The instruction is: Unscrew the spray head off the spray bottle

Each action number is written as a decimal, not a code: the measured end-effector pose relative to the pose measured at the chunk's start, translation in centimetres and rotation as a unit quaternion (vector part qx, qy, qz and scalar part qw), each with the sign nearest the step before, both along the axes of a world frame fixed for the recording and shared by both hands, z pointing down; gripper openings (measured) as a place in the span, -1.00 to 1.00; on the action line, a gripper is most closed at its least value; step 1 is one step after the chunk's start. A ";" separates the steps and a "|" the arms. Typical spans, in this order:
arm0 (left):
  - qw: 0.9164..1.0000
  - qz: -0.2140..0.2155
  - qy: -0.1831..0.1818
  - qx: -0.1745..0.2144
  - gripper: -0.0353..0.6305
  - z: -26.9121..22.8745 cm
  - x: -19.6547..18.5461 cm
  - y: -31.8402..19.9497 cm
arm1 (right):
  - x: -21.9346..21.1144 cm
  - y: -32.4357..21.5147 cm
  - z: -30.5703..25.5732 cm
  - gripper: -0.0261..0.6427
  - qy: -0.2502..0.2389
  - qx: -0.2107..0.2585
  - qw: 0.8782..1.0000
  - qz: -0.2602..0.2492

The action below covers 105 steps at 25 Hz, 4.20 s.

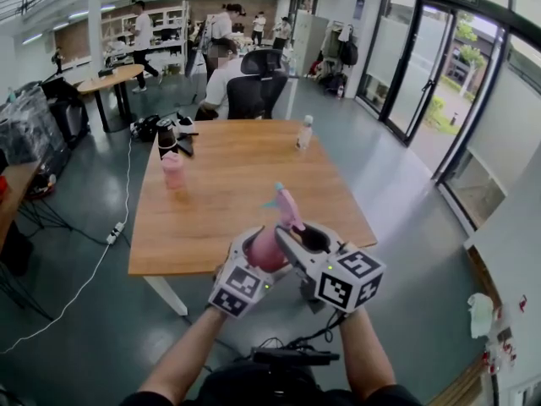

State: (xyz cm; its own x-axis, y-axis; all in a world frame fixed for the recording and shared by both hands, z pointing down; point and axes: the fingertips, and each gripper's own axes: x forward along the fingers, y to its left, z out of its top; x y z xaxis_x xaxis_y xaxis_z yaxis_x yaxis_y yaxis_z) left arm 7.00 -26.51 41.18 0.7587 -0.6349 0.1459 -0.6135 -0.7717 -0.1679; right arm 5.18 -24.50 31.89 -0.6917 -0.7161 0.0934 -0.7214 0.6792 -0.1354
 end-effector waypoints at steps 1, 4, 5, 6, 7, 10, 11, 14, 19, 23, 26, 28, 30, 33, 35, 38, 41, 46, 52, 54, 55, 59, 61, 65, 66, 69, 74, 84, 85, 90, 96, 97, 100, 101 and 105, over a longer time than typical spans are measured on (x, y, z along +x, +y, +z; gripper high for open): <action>1.000 0.001 0.000 0.000 0.41 0.0 0.1 0.1 | 0.1 0.0 0.0 -0.48 0.001 0.003 1.000 0.000; 1.000 0.005 -0.001 -0.002 0.41 0.1 0.2 0.1 | 0.2 -0.1 0.1 -0.51 0.006 0.007 1.000 -0.002; 1.000 0.007 -0.001 -0.003 0.41 0.1 0.1 0.0 | 0.2 -0.2 0.2 -0.51 0.006 0.009 1.000 -0.006; 1.000 0.011 -0.001 -0.005 0.41 0.2 0.1 0.0 | 0.1 -0.2 0.2 -0.51 0.007 0.012 1.000 -0.010; 1.000 0.016 -0.001 -0.006 0.41 0.2 0.1 0.1 | 0.0 -0.1 0.2 -0.51 0.008 0.015 1.000 -0.018; 0.999 0.049 -0.001 -0.009 0.41 -0.1 0.3 1.2 | 0.1 0.7 0.0 -0.51 0.009 0.027 0.998 -0.060; 0.998 0.064 -0.003 -0.009 0.41 -0.2 0.4 1.7 | 0.2 1.2 -0.1 -0.51 0.008 0.030 0.997 -0.075; 0.993 0.115 -0.001 -0.016 0.41 -0.4 0.6 3.2 | 0.2 2.3 -0.2 -0.51 0.002 0.035 0.992 -0.124; 0.975 0.218 0.012 -0.030 0.41 -0.6 1.0 5.9 | 0.2 4.5 -0.2 -0.51 0.003 0.058 0.974 -0.218; 0.963 0.268 0.006 -0.029 0.41 -0.7 1.2 7.7 | 0.4 6.1 -0.2 -0.51 0.009 0.069 0.962 -0.265; 0.955 0.296 0.011 -0.032 0.41 -0.7 1.4 8.7 | 0.7 6.8 -0.3 -0.52 0.002 0.072 0.955 -0.289; 0.954 0.297 0.015 -0.032 0.41 -0.9 1.5 8.8 | 0.8 7.0 -0.4 -0.52 0.000 0.076 0.954 -0.289; 0.958 0.284 0.017 -0.028 0.41 -0.9 1.5 8.4 | 0.8 6.7 -0.4 -0.50 0.000 0.079 0.959 -0.272; 0.966 0.255 0.026 -0.022 0.41 -1.1 1.3 7.3 | 0.7 5.8 -0.4 -0.50 0.002 0.079 0.968 -0.239; 0.972 0.233 0.038 -0.018 0.41 -1.5 1.0 6.4 | 0.9 5.3 -0.4 -0.42 0.003 0.078 0.972 -0.220; 0.982 0.187 0.037 -0.010 0.41 -1.8 0.8 5.1 | 1.7 4.6 -0.7 -0.41 -0.001 0.076 0.980 -0.183; 0.990 0.142 0.023 -0.003 0.41 -1.5 0.7 3.8 | 1.9 4.3 -0.9 -0.41 -0.004 0.072 0.986 -0.152; 0.997 0.080 0.014 0.001 0.41 -1.0 0.6 2.0 | 1.6 3.0 -0.7 -0.41 0.024 0.066 0.994 -0.083; 1.000 0.014 0.000 0.015 0.41 -0.6 0.2 0.3 | 1.3 1.7 -0.6 -0.41 0.024 0.024 0.999 -0.011; 1.000 0.000 -0.001 0.016 0.41 -0.6 0.1 0.1 | 1.2 1.8 -0.5 -0.42 0.027 0.011 1.000 0.000; 1.000 -0.004 -0.002 0.016 0.41 -0.6 0.1 0.1 | 1.0 2.0 -0.5 -0.44 0.028 0.009 1.000 0.000; 1.000 -0.006 -0.004 0.013 0.41 -0.3 0.2 0.3 | 0.6 1.8 -0.3 -0.45 0.033 0.004 0.999 0.003; 1.000 -0.004 -0.005 0.011 0.41 0.0 0.3 0.3 | 0.6 1.3 0.0 -0.45 0.035 0.000 0.999 0.011; 1.000 -0.001 -0.008 0.011 0.41 0.1 0.3 0.6 | 0.7 0.8 0.2 -0.50 0.036 -0.002 0.999 0.026; 1.000 0.000 -0.008 0.009 0.41 0.1 0.3 0.6 | 0.7 0.7 0.2 -0.50 0.036 -0.002 0.999 0.027; 1.000 0.004 -0.009 0.004 0.41 0.2 0.3 0.7 | 0.6 0.7 0.2 -0.50 0.040 -0.001 0.999 0.023; 0.999 0.035 -0.011 0.001 0.41 0.3 0.3 1.5 | 0.5 1.4 0.3 -0.51 0.046 0.013 0.999 -0.025; 0.982 0.187 -0.012 -0.008 0.41 0.2 0.8 5.3 | 0.7 4.3 0.7 -0.51 0.018 0.036 0.981 -0.191; 0.980 0.200 -0.011 -0.010 0.41 0.2 0.9 5.6 | 0.7 4.6 0.7 -0.51 0.016 0.038 0.978 -0.203; 0.961 0.274 0.008 -0.032 0.41 -0.1 1.5 8.1 | 1.1 6.3 0.4 -0.52 -0.001 0.053 0.961 -0.270; 0.964 0.261 0.030 -0.033 0.41 -0.1 1.5 7.5 | 0.8 5.7 0.5 -0.51 0.006 0.055 0.963 -0.265; 0.968 0.247 0.030 -0.028 0.41 -0.1 1.5 7.0 | 0.8 5.4 0.5 -0.51 0.009 0.056 0.966 -0.251; 0.977 0.210 0.040 -0.017 0.41 -0.6 1.2 5.6 | 1.0 4.5 0.5 -0.46 0.021 0.061 0.975 -0.214; 0.979 0.199 0.046 -0.014 0.41 -0.8 1.0 5.3 | 1.2 4.3 0.4 -0.45 0.022 0.061 0.976 -0.206; 0.989 0.136 0.056 -0.006 0.41 -1.2 0.5 3.4 | 2.6 3.5 -0.5 -0.45 0.011 0.067 0.985 -0.159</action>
